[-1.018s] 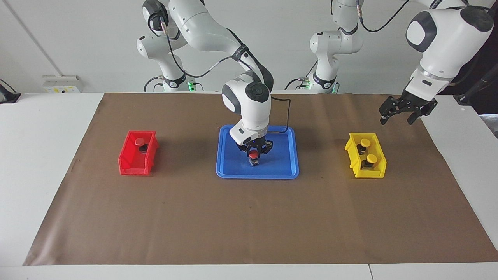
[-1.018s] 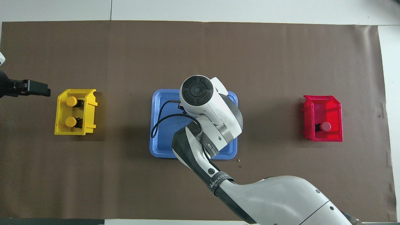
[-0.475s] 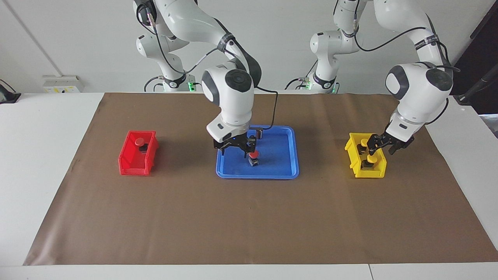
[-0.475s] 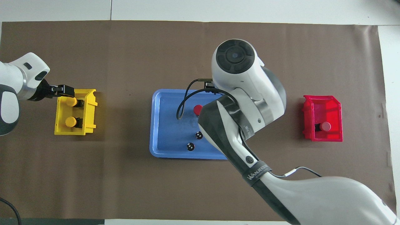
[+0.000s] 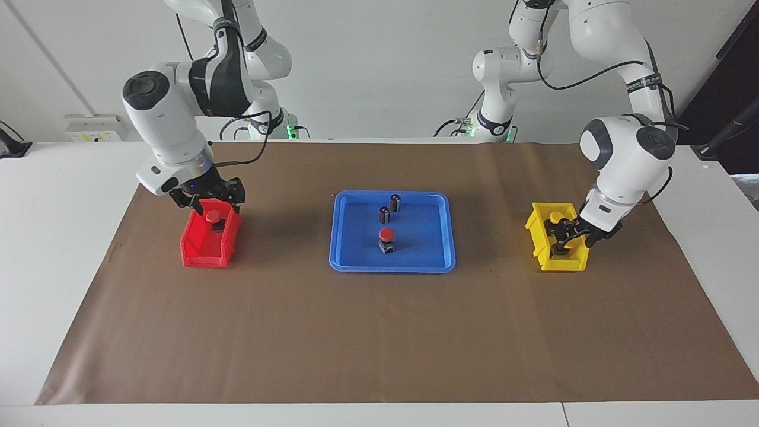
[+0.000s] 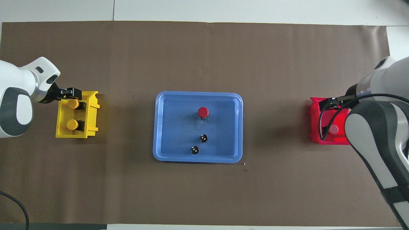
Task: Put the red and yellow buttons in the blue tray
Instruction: 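Grasp a yellow button with the left gripper while the right gripper returns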
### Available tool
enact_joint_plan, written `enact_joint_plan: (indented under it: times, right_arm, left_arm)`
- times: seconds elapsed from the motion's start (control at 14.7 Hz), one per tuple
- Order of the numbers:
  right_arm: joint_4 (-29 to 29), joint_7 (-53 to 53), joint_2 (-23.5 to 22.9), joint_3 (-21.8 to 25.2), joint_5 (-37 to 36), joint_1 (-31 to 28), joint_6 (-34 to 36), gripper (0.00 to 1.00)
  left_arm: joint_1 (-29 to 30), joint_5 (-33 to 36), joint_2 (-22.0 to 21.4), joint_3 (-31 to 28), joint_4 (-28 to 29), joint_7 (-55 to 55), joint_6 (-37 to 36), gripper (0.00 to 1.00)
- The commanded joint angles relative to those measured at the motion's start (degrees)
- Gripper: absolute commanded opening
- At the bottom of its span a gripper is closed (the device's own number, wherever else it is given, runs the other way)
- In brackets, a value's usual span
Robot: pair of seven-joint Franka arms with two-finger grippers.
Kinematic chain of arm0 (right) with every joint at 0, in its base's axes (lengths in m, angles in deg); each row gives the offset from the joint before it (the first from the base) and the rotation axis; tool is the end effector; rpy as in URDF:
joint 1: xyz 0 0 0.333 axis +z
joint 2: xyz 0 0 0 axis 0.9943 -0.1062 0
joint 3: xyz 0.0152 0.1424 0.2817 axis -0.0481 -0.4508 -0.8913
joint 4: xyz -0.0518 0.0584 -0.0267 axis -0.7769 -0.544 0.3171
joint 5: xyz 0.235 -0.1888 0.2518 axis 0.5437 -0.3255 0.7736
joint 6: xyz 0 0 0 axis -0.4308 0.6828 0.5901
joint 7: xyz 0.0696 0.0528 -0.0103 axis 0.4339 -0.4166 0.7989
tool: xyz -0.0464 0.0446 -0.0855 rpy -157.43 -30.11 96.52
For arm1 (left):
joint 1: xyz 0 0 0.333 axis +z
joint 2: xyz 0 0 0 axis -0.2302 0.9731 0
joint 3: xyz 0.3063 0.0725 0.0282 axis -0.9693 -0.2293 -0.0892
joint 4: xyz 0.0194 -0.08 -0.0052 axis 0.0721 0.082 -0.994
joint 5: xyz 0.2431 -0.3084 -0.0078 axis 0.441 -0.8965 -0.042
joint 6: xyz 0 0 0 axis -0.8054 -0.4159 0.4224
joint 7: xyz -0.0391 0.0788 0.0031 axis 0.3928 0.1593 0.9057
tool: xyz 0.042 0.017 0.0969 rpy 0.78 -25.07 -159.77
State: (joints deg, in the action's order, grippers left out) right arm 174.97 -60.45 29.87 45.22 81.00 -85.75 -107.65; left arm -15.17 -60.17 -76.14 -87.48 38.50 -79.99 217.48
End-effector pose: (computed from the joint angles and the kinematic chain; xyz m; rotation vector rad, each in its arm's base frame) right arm 0.5323 -0.0255 0.4455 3.1352 0.1291 -0.0217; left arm 0.5863 -0.0085 0.3806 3.1293 -0.1037 0.0899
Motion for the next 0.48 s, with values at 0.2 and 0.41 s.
enact_joint_plan:
  times: [0.2, 0.41]
  right_arm:
    - [10.7, 4.3, 3.1, -1.0, 1.0, -3.9, -9.1, 0.79]
    - [11.9, 5.1, 1.7, -1.0, 1.0, -4.7, -12.3, 0.76]
  left_arm:
    - [-0.1, 0.4, -0.8, 0.2, 2.6, -0.4, 1.5, 0.77]
    - [-0.1, 0.4, -0.9, 0.2, 2.8, -0.4, 1.5, 0.77]
